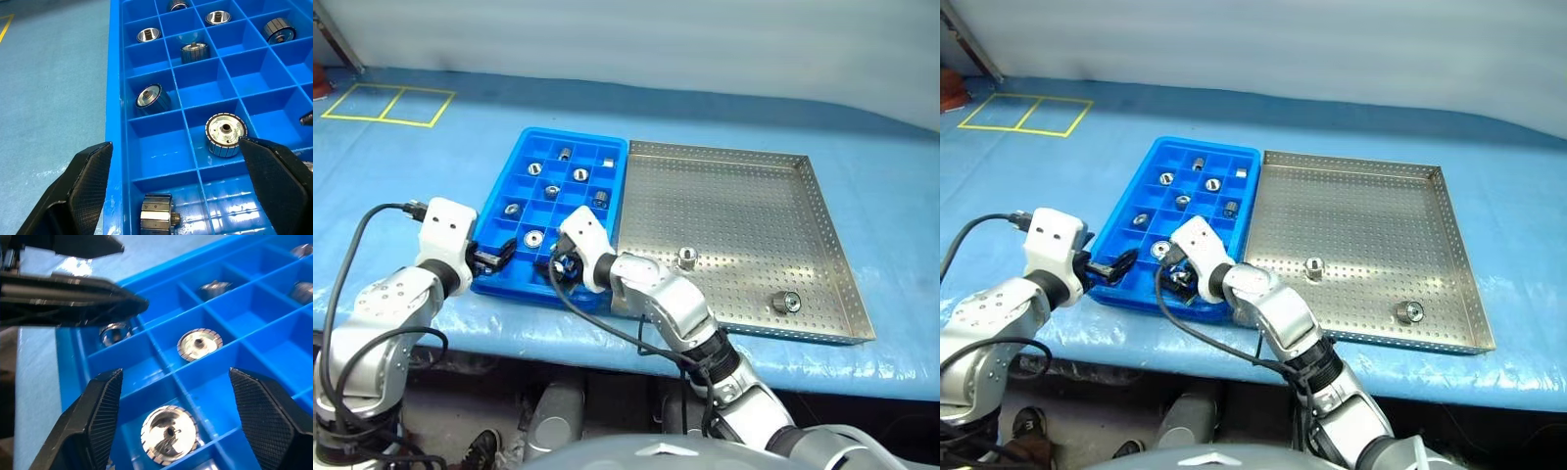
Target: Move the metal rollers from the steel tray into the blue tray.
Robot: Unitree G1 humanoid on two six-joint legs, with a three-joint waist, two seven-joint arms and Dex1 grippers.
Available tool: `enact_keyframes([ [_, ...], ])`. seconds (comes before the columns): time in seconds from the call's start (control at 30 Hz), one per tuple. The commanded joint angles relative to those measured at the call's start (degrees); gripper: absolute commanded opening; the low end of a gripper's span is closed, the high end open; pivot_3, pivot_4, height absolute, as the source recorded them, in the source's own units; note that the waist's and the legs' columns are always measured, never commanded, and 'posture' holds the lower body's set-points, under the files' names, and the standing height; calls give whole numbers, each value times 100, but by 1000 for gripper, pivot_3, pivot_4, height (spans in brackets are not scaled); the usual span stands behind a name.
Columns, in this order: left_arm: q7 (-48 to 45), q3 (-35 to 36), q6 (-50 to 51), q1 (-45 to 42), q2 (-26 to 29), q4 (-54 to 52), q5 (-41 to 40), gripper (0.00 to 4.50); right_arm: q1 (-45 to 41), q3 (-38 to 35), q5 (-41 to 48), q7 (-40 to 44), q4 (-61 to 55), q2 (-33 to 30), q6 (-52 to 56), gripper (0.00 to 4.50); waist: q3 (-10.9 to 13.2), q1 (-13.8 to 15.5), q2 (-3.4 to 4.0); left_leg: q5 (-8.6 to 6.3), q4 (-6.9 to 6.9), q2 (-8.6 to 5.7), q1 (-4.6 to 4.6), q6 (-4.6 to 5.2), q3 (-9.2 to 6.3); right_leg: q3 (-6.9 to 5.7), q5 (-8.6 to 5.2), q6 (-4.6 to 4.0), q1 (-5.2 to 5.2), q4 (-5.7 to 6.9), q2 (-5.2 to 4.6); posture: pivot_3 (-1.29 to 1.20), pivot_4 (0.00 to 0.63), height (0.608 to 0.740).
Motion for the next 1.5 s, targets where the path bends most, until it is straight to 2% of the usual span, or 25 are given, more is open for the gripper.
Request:
enact_keyframes([
  [0.03, -255, -306, -409, -192, -128, -134, -178, 4490, 24, -568, -123, -313, -818, -245, -145, 3632, -1, 31, -2, 0, 1, -1, 1, 0, 0, -1, 0, 0, 2, -1, -1, 269, 150, 740],
  [0.3, -825, -1514, -1256, -747, -691, 250, -304, 4490, 767, -1537, -1148, -1339, -1746, -1540, 660, 3632, -2, 26, -1, 1, 2, -6, -2, -1, 4, -1, -1, -2, 0, -2, -8, 191, 150, 740],
  [0.43, -1019, -2037, -1452, -953, -855, 549, -220, 4490, 1264, -1858, -1041, -1296, -2343, -1716, 1271, 3632, -2, -94, -1, 0, 2, -6, -4, 1, 10, 4, -2, -1, -1, -3, -8, 138, 150, 740],
  [0.6, -1177, -2427, -1659, -1113, -980, 883, -139, 4490, 1797, -2179, -620, -1060, -2799, -1550, 1780, 3632, -2, -295, -1, -1, 11, -5, -2, 3, 10, 5, -1, 0, 3, -1, -7, 95, 150, 740],
  [0.77, -1259, -2460, -1741, -1156, -969, 1041, -108, 4490, 1853, -2124, -221, -962, -3035, -1152, 2009, 3632, -2, -468, 0, -1, 23, -1, -1, 4, 8, 5, -1, 2, 5, 8, -5, 85, 150, 740],
  [1.23, -1177, -2397, -1643, -933, -844, 885, -127, 4490, 1775, -1937, -378, -1198, -1684, -1139, 1308, 3632, -2, -453, 0, -2, 27, -3, -2, 4, 7, 5, 2, 6, 8, 7, -6, 145, 150, 740],
  [1.33, -1124, -2418, -1632, -884, -824, 871, -106, 4490, 1727, -1975, -333, -1216, -1614, -1088, 1159, 2994, -2, -447, 0, -2, 27, -3, -2, 4, 7, 5, 2, 6, 8, 7, -5, 151, 150, 740],
  [1.47, -1085, -2393, -1629, -847, -823, 864, -122, 4490, 1677, -1859, -246, -1069, -1711, -1137, 1181, 1751, -2, -436, 0, -2, 26, -4, -3, 4, 6, 5, 2, 6, 8, 7, -6, 154, 150, 740],
  [1.5, -1079, -2389, -1629, -845, -819, 868, -124, 4490, 1661, -1847, -245, -1064, -1710, -1138, 1181, 1751, -2, -435, 0, -2, 27, -4, -4, 4, 6, 5, 2, 7, 8, 6, -6, 154, 150, 740],
])
